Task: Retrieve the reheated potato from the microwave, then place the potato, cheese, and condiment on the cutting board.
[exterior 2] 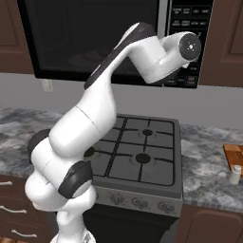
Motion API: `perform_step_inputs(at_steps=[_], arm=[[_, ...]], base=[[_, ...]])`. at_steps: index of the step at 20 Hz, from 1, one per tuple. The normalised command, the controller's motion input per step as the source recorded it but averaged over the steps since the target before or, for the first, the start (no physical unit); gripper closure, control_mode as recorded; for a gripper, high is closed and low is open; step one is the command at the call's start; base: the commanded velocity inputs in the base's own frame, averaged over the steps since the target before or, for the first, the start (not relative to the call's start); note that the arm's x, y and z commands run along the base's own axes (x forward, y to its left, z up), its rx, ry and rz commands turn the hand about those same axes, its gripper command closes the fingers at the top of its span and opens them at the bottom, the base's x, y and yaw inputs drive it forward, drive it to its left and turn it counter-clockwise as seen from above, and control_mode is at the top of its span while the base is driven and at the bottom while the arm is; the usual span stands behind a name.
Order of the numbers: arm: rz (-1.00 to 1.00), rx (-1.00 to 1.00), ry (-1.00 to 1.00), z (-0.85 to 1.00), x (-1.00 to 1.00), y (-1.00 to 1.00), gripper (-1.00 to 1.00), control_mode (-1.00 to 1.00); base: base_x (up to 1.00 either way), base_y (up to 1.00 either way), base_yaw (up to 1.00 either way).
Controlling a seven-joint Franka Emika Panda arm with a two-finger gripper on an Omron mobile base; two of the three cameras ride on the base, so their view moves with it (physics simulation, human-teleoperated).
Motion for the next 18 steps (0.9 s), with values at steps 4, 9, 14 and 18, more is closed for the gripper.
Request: perform_step_inputs(at_steps=[4, 9, 14, 18], arm=[[0.01, -0.02, -0.23, 0.35, -0.57, 0.25, 1.0, -1.0], [0.0, -0.07, -0.23, 0.43, -0.84, 0.29, 1.0, -1.0], [0.0, -0.11, -0.17, 0.42, -1.0, 0.22, 1.0, -1.0], [0.0, -0.13, -0.04, 0.27, -1.0, 0.13, 1.0, -1.0]], base=[[0.0, 0.0, 0.0], [0.0, 0.0, 0.0], [0.0, 0.0, 0.0], [0.0, 0.0, 0.0]])
